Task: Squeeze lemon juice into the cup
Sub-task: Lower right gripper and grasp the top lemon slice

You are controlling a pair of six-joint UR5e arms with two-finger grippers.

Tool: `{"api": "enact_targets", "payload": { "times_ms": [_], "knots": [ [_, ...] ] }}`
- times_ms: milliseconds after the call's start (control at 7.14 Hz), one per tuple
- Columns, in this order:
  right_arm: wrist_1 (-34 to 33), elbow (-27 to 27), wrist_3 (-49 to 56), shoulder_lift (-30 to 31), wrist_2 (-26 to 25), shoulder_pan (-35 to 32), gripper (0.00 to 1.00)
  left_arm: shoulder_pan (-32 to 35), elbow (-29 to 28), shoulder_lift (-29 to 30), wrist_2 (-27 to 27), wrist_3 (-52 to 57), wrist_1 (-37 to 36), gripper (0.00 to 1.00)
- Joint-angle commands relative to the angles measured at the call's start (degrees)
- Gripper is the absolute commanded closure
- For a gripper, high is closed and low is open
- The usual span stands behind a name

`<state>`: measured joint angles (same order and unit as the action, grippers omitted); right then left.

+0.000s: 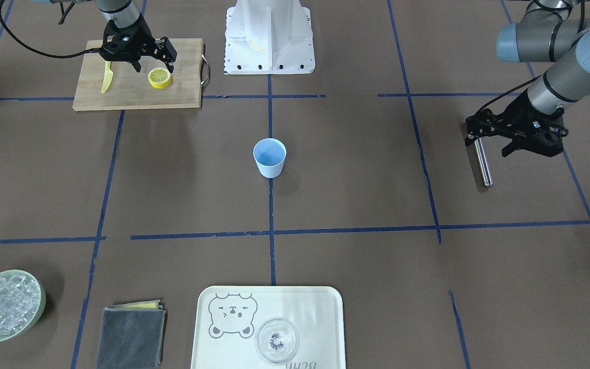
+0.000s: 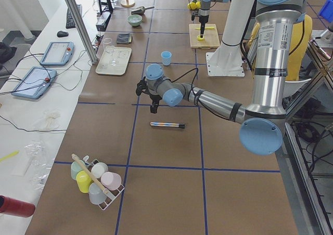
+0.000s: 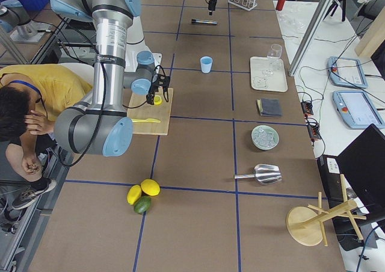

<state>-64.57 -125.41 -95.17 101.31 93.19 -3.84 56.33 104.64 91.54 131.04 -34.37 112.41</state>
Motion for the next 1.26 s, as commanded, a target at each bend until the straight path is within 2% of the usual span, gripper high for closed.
{"api": "enact_targets", "payload": {
  "times_ms": [0, 560, 700, 841, 981, 1121],
  "knots": [
    [-0.11, 0.61, -0.02, -1.45, -0.11, 0.15, 0.01, 0.0, 0.13, 0.04, 0.0, 0.0, 0.0, 0.01],
    [-0.82, 2.02, 0.16, -2.61, -0.99, -0.82, 0.05, 0.09, 0.57, -0.05, 0.0, 0.0, 0.0, 0.01],
    [-0.82, 2.02, 0.16, -2.61, -0.99, -1.08, 0.1, 0.01, 0.57, -0.05, 0.0, 0.0, 0.0, 0.01],
    [-0.82, 2.02, 0.16, -2.61, -0.99, -1.17, 0.2, 0.09, 1.0, -0.22, 0.0, 0.0, 0.0, 0.01],
    [-0.82, 2.02, 0.16, -2.61, -0.99, -1.17, 0.26, 0.09, 1.18, -0.4, 0.0, 0.0, 0.0, 0.01],
    [-0.82, 1.93, 0.16, -2.61, -0.99, -1.17, 0.26, 0.09, 1.18, -0.4, 0.0, 0.0, 0.0, 0.01]
  ]
}}
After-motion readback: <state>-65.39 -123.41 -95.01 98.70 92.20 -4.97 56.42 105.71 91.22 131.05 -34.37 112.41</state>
